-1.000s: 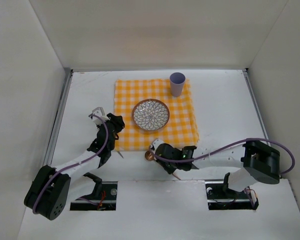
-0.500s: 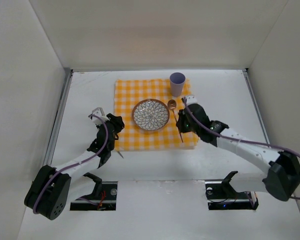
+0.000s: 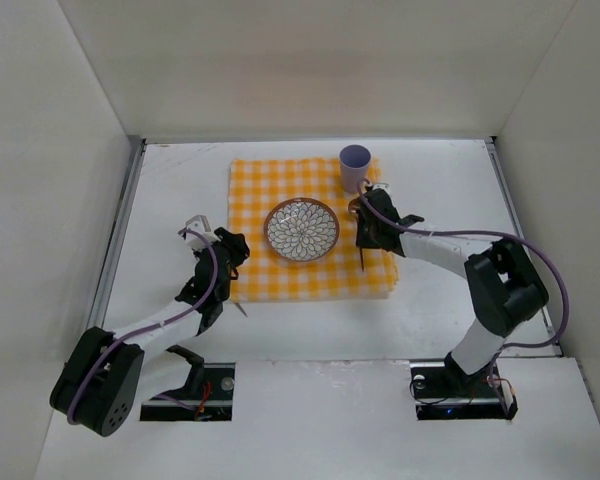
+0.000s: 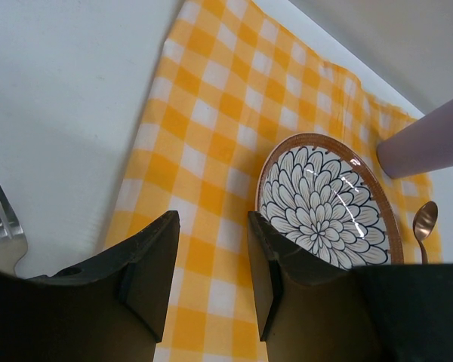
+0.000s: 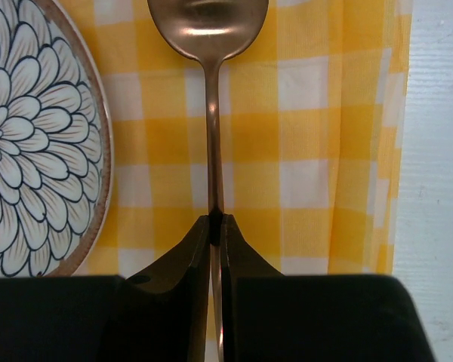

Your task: Set the dinner table for one person

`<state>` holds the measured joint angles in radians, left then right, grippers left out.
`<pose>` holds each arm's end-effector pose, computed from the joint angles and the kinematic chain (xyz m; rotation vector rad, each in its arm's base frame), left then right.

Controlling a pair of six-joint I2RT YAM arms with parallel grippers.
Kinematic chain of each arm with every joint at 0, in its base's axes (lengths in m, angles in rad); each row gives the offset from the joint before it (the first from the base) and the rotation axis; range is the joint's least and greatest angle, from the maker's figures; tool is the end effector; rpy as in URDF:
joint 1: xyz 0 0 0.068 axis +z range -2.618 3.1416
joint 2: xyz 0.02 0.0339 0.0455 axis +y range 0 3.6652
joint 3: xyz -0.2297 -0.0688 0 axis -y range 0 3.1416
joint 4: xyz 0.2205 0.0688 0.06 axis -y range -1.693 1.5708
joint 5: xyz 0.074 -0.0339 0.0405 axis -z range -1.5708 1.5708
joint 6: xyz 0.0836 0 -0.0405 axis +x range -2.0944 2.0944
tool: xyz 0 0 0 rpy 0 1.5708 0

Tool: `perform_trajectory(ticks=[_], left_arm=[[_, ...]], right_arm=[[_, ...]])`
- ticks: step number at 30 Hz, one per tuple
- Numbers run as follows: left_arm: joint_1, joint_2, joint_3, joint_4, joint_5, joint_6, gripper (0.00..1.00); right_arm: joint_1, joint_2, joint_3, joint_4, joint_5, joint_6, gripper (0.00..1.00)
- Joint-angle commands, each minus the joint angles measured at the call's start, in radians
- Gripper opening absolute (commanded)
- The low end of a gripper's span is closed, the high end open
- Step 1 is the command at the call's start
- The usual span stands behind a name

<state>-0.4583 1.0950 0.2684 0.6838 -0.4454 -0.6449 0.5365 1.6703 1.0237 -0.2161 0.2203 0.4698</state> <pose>0.2457 -0.0811 0.1749 -0.4868 1.6489 -0.4407 0.3154 0.1663 0.1389 0.0181 2.4150 0.1963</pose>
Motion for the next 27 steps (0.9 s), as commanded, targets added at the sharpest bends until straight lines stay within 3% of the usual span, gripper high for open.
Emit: perform_trajectory(ticks=[1, 14, 21, 24, 27], left_arm=[[-0.006, 0.006, 0.002, 0.048, -0.006, -0.012, 0.39], [0.002, 0.008, 0.002, 0.043, -0.013, -0.009, 0.39], [-0.006, 0.012, 0.011, 0.031, -0.055, 0.008, 0.39], [-0.012, 0.008, 0.031, -0.012, -0.087, 0.001, 0.38], [-0.016, -0.036, 0.078, -0.155, -0.107, -0.015, 0.32]], right_arm=[[-0.022, 0.002, 0.039, 0.076, -0.001, 0.021, 0.09], [-0.03, 0.077, 0.032, 0.104, -0.032, 0.018, 0.14], [-0.017, -0.039, 0.015, 0.092, 0.016, -0.002, 0.51], [0.0, -0.15, -0.028, 0.101, 0.057, -0.003, 0.56], [0.018, -0.266, -0.114, 0.159, 0.112, 0.009, 0.57]])
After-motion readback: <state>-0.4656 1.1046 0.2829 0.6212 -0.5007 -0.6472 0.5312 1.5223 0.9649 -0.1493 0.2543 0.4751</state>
